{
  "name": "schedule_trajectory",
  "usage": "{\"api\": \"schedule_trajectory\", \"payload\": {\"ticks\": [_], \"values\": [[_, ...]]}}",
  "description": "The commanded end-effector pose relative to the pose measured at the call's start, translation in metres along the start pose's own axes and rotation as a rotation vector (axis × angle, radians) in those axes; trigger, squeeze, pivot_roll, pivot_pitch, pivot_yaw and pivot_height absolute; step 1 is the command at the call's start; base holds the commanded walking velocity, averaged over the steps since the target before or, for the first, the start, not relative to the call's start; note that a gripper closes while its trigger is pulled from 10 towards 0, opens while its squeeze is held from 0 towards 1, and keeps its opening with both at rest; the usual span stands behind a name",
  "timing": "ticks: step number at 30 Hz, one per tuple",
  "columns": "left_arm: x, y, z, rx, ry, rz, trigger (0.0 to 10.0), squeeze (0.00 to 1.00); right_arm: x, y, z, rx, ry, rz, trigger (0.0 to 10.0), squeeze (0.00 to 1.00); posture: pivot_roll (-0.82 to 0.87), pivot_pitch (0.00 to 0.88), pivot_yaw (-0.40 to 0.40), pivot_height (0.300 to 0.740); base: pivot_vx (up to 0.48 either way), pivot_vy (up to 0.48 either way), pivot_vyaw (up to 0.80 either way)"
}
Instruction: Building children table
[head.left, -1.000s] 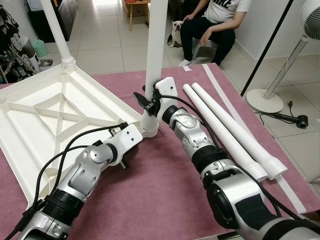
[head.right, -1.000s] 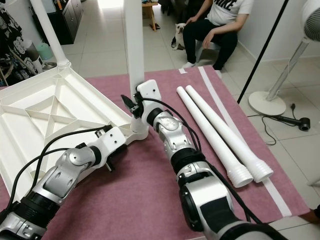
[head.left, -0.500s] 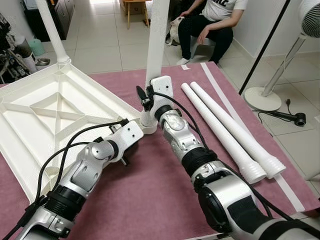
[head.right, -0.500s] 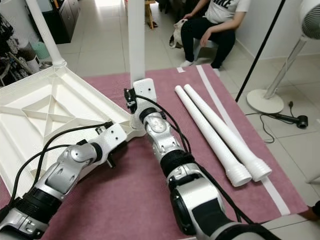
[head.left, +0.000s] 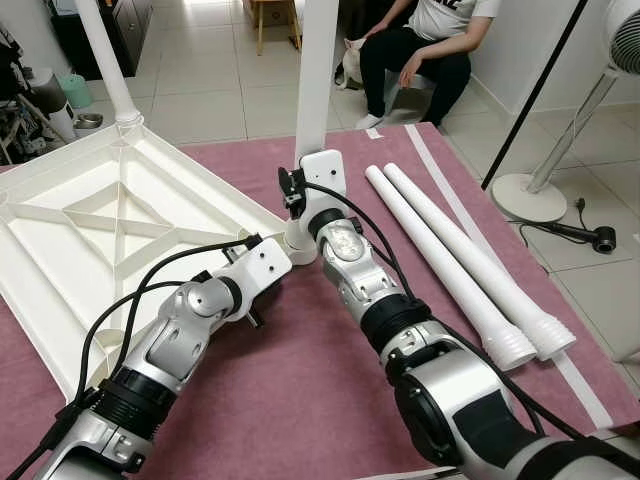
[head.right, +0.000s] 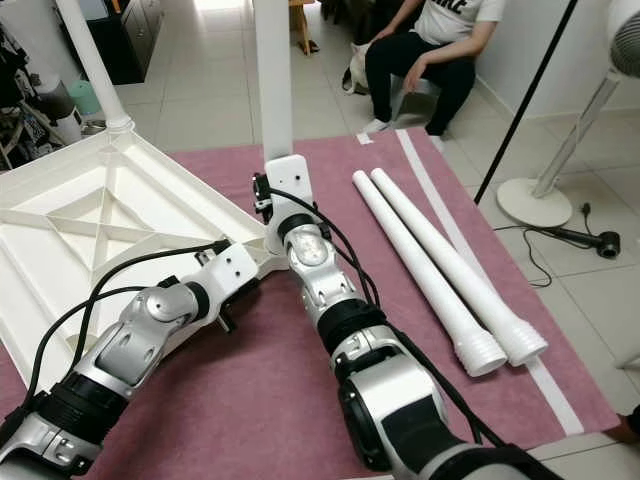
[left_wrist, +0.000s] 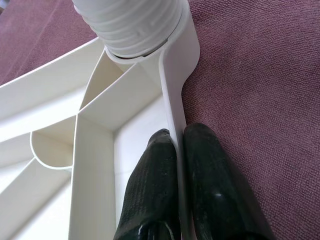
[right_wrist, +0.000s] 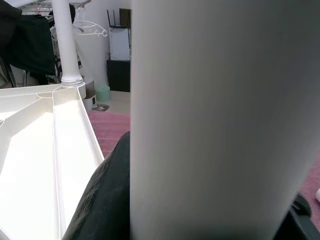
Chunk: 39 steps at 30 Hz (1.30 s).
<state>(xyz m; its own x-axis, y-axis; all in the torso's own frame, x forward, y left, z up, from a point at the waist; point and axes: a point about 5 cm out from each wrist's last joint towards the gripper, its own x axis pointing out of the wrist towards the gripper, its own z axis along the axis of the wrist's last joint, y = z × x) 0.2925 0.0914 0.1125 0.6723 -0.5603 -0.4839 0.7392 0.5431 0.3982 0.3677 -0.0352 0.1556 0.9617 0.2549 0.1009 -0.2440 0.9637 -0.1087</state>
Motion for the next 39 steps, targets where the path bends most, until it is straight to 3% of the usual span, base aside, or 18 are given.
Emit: {"api": "schedule_trajectory", "payload": {"ticks": [1, 6, 7, 9, 13, 14, 15, 17, 30, 33, 34, 35, 39], "values": [[-0.008, 0.000, 0.008, 0.060, -0.055, -0.019, 0.0, 0.00, -0.026, -0.029, -0.063, -0.029, 0.285, -0.189, 10.0, 1.00, 0.11, 0.000, 0.047, 0.740, 0.000, 0.000, 0.00], [-0.008, 0.000, 0.008, 0.060, -0.056, -0.018, 0.0, 0.00, -0.023, -0.023, -0.057, 0.012, 0.244, -0.104, 10.0, 1.00, 0.11, 0.000, 0.047, 0.740, 0.000, 0.000, 0.00], [-0.008, 0.000, 0.008, 0.060, -0.056, -0.017, 0.0, 0.00, -0.022, -0.020, -0.055, 0.020, 0.228, -0.063, 10.0, 0.00, 0.11, 0.000, 0.047, 0.740, 0.000, 0.000, 0.00], [-0.008, 0.000, 0.008, 0.060, -0.056, -0.017, 0.0, 0.00, -0.020, -0.016, -0.049, 0.035, 0.189, 0.012, 10.0, 0.00, 0.11, 0.000, 0.047, 0.740, 0.000, 0.000, 0.00], [-0.007, 0.001, 0.009, 0.059, -0.056, -0.016, 0.0, 0.00, -0.019, -0.018, -0.044, 0.013, 0.148, 0.050, 10.0, 0.00, 0.10, 0.000, 0.048, 0.740, 0.000, 0.000, 0.00], [-0.006, 0.001, 0.009, 0.059, -0.056, -0.016, 0.0, 0.00, -0.018, -0.020, -0.042, 0.002, 0.137, 0.056, 6.3, 0.00, 0.10, 0.000, 0.047, 0.740, 0.000, 0.000, 0.00], [-0.006, 0.000, 0.009, 0.059, -0.056, -0.016, 0.0, 0.00, -0.018, -0.022, -0.041, -0.014, 0.124, 0.062, 0.5, 0.00, 0.10, 0.000, 0.047, 0.740, 0.000, 0.000, 0.00], [-0.006, 0.000, 0.009, 0.059, -0.057, -0.015, 0.0, 0.00, -0.018, -0.024, -0.040, -0.020, 0.112, 0.064, 0.0, 0.00, 0.10, 0.000, 0.048, 0.740, 0.000, 0.000, 0.00], [-0.007, 0.001, 0.008, 0.058, -0.057, -0.014, 0.0, 0.00, -0.019, -0.021, -0.038, -0.019, 0.089, 0.150, 0.0, 0.00, 0.10, 0.000, 0.047, 0.740, 0.000, 0.000, 0.00], [-0.008, 0.001, 0.008, 0.057, -0.056, -0.014, 0.0, 0.00, -0.023, -0.019, -0.044, -0.027, 0.118, 0.237, 0.0, 0.00, 0.10, 0.000, 0.048, 0.740, 0.000, 0.000, 0.00], [-0.008, 0.001, 0.008, 0.057, -0.056, -0.014, 0.0, 0.00, -0.025, -0.018, -0.047, -0.033, 0.130, 0.279, 0.5, 0.00, 0.10, 0.000, 0.048, 0.740, 0.000, 0.000, 0.00], [-0.008, 0.001, 0.008, 0.057, -0.055, -0.014, 0.0, 0.00, -0.028, -0.019, -0.049, -0.051, 0.134, 0.327, 10.0, 0.00, 0.10, 0.000, 0.050, 0.740, 0.000, 0.000, 0.00], [-0.008, 0.001, 0.008, 0.059, -0.055, -0.015, 0.0, 0.00, -0.035, -0.025, -0.053, -0.079, 0.139, 0.412, 10.0, 0.00, 0.10, 0.000, 0.053, 0.740, 0.000, 0.000, 0.00]]}}
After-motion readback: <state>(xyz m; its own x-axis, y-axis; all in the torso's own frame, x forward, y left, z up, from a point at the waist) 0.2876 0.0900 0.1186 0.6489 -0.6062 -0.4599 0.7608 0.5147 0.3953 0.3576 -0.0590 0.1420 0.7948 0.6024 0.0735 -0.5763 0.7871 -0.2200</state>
